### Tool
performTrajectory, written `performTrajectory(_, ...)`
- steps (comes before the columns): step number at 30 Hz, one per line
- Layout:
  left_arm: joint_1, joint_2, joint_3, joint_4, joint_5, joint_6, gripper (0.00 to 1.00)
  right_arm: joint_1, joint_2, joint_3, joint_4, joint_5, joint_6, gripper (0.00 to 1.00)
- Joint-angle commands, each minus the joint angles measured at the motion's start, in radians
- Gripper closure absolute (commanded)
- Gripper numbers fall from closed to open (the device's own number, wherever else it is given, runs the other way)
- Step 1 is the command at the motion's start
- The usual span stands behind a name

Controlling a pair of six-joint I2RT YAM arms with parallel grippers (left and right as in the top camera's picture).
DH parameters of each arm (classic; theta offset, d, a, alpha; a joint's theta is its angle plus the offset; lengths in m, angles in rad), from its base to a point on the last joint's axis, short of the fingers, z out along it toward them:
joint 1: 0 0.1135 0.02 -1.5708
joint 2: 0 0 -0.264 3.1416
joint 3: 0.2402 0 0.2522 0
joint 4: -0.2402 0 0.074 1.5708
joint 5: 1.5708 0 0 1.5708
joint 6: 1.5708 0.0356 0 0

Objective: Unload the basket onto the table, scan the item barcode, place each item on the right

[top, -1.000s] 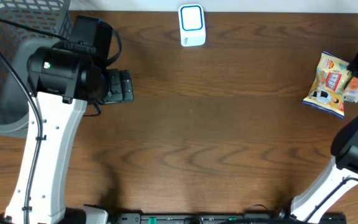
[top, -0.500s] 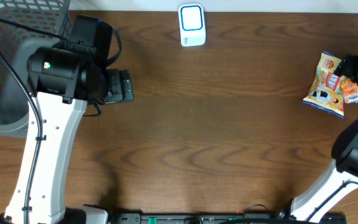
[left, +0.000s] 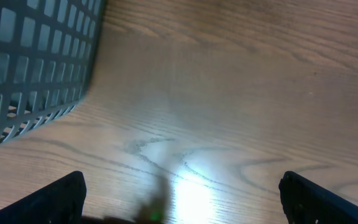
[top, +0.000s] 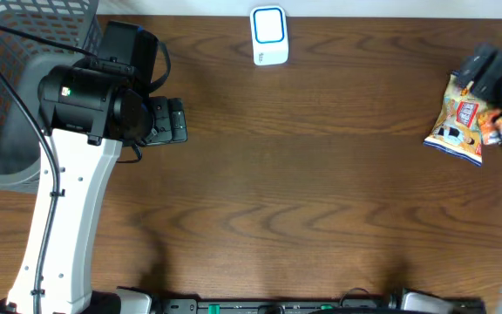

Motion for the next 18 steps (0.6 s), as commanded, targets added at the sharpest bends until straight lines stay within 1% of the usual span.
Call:
performTrajectory(1, 0.0, 0.0, -0.003, -0.005, -0.005, -0.005, 0.02, 0.069, -0.137, -0.113, 0.011, -0.013, 0.017, 0.01)
performTrajectory(5, 0.0, 0.0, -0.003, -0.005, -0.005, -0.005, 0.02, 0.127, -0.301, -0.231, 0.011, -0.019, 0.018, 0.01)
performTrajectory(9, 0.0, 0.0, -0.003, -0.005, -0.005, -0.005, 0.02, 0.142, -0.418, -0.3, -0.076, -0.033, 0.018, 0.01)
performTrajectory(13, 0.0, 0.0, -0.003, -0.005, -0.005, -0.005, 0.02, 0.142, -0.482, -0.307, -0.202, -0.033, 0.017, 0.01)
performTrajectory(18, 0.0, 0.0, -0.003, -0.005, -0.005, -0.005, 0.02, 0.142, -0.52, -0.307, -0.328, -0.032, 0.017, 0.01)
